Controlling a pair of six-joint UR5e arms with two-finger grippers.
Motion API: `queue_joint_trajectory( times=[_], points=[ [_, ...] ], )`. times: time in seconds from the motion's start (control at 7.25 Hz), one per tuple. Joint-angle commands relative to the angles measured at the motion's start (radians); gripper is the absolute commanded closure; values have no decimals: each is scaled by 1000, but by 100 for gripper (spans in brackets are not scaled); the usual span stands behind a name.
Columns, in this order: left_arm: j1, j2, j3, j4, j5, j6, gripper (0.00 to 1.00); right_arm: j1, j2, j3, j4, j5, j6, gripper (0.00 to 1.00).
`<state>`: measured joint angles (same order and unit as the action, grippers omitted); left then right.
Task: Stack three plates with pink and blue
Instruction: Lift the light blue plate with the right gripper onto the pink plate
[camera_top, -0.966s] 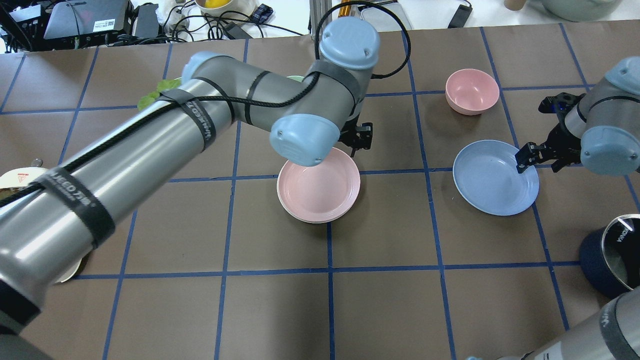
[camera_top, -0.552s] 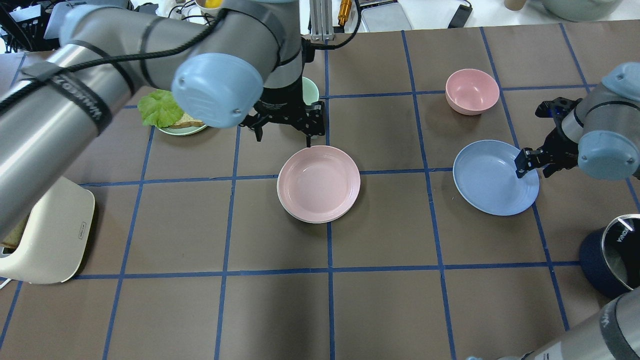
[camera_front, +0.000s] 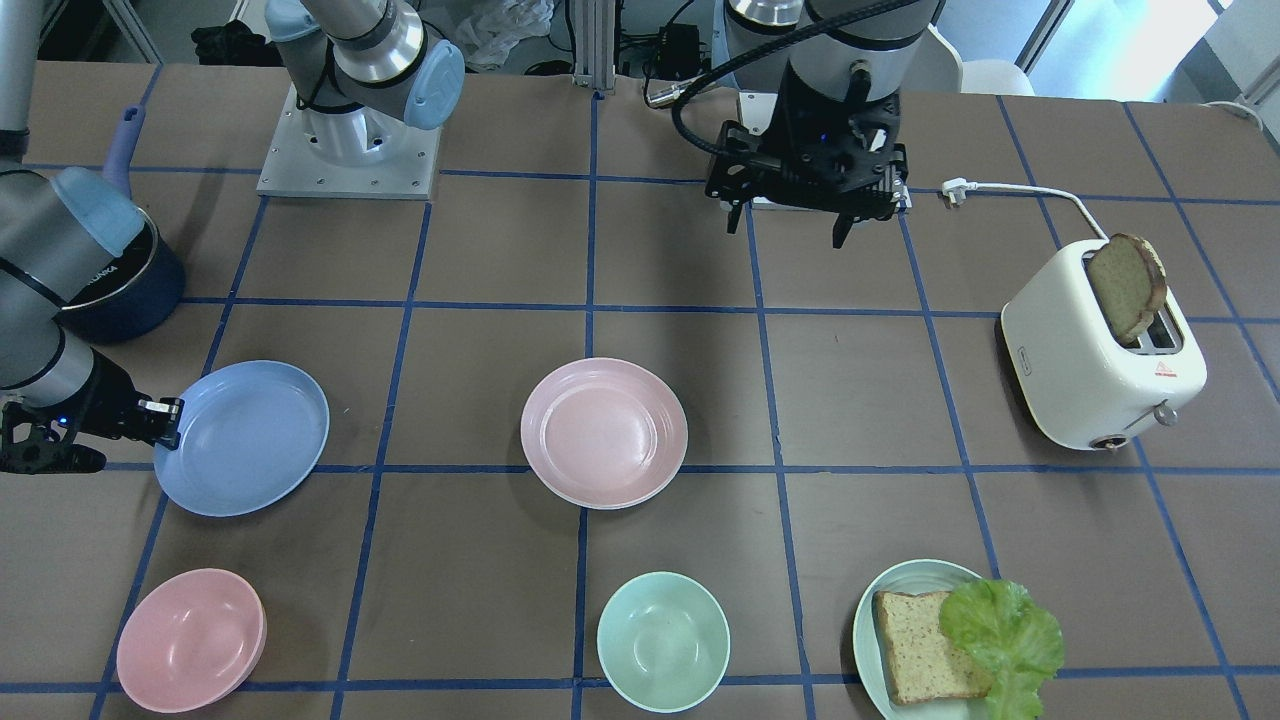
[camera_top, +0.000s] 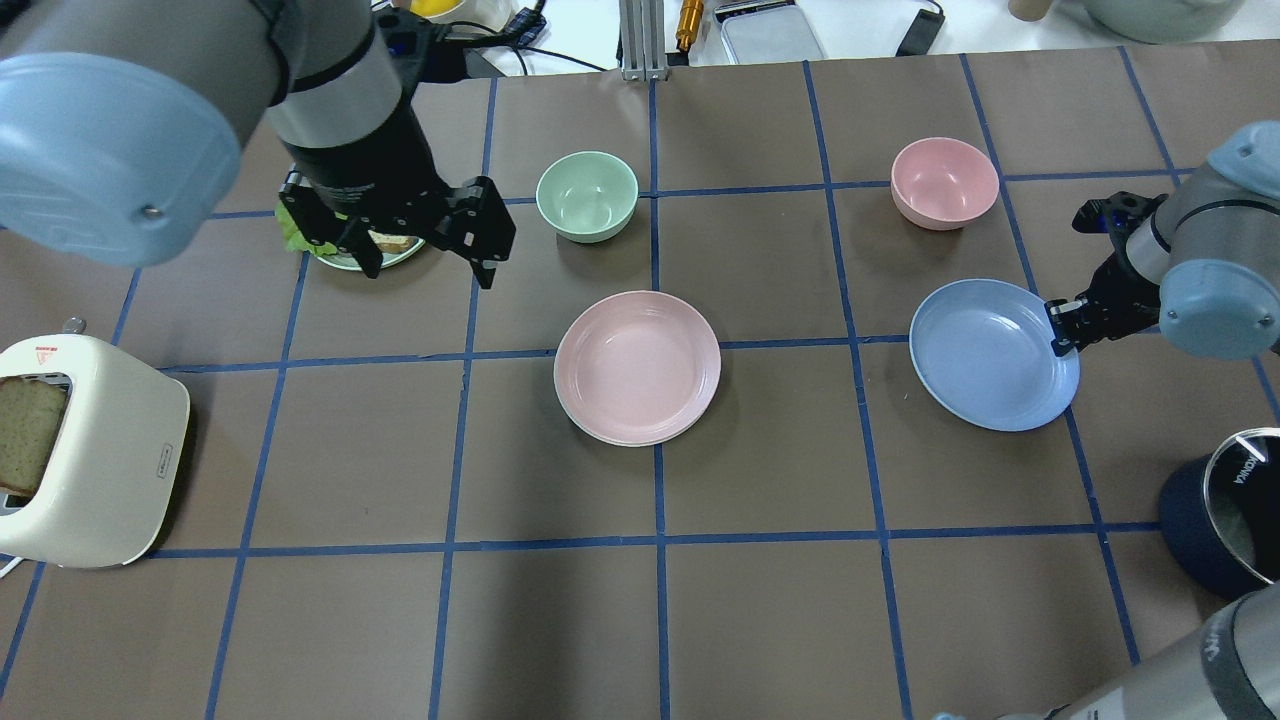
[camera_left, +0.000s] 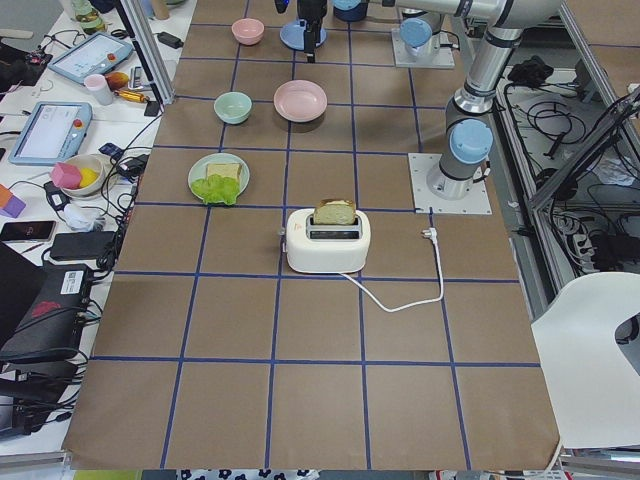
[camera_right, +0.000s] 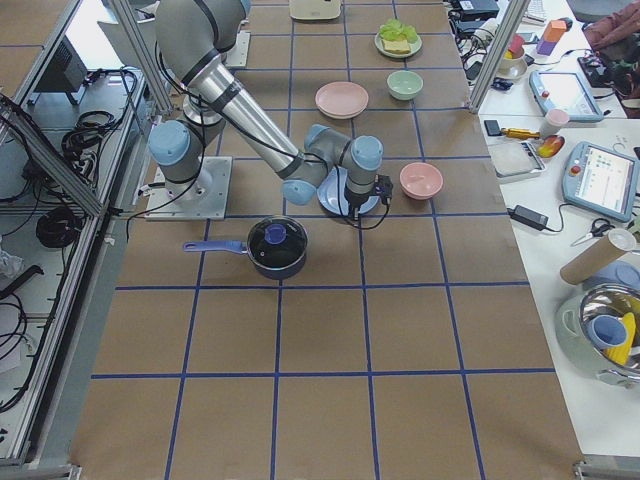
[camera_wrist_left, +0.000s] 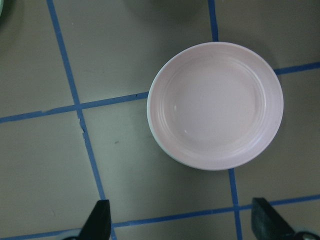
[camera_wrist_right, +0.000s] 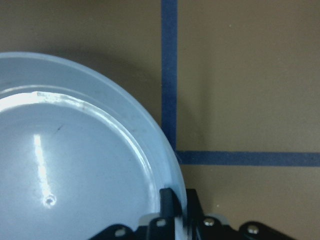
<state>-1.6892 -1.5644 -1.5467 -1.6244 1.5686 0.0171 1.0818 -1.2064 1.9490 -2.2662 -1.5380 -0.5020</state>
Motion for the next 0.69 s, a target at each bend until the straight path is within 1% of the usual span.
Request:
queue_joint_trajectory(
  times=[0.0,0.14,0.28,0.41,0.55],
  points=[
    [63,64,-47,-2,5,18,0,44,-51,-7,4,1,13,100],
    [69,78,-81,23,4,5,0,81,-91,-8,28,1,13,100],
    [69,90,-111,82,7,-6,0,107,-123,-10,54,12,14,100],
    [69,101,-136,122,7,-35,0,125,-160,-12,89,51,55,100],
    [72,109,-141,126,10,-60,0,168,-203,-37,141,88,119,100]
  ],
)
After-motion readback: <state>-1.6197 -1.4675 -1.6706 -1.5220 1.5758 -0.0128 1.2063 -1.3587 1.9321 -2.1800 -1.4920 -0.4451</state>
